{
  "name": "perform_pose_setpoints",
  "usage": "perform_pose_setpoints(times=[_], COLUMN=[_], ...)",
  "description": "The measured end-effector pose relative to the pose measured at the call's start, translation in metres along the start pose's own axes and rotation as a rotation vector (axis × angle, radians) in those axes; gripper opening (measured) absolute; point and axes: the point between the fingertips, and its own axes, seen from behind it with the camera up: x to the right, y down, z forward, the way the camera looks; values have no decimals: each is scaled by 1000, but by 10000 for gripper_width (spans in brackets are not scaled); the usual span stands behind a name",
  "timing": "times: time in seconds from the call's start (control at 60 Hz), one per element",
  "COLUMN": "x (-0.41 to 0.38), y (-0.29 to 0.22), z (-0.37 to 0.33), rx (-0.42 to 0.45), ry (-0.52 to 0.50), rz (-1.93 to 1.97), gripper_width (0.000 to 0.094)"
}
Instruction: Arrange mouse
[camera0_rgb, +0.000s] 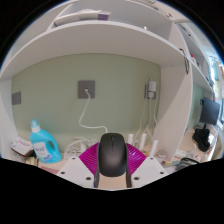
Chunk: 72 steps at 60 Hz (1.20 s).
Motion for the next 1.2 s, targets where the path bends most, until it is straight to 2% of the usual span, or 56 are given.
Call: perform_pose_setpoints(times=[0.083,0.15,0.25,0.317,0.433,0.5,0.583,0.617,0.65,0.667,0.717,0.783,1.017,1.2], x=[-92,-156,-234,-263,-285,-287,-282,-280,-277,-276,-271,-264,-248,-244], y=[9,46,149,204,257,275,268,266,260,256,244,223,163,145], z=[4,14,32,40,51,54,53,50,46,43,33,15,-84,-164], rx=[-3,-88,-256,-353,-404,-433,-407,-411,-407,-403,-394,-370,-319,-275], ry=[-107,-199,-292,-301,-290,-270,-258,-251,-244,-242,-229,-210,-151,-164], rz=[17,18,18,-4,-53,-63,-89,-97,-98,-95,-94,-104,-98,-95], gripper_width=[360,358,357,358,370,438,523,646,832,871,817,860,850,852])
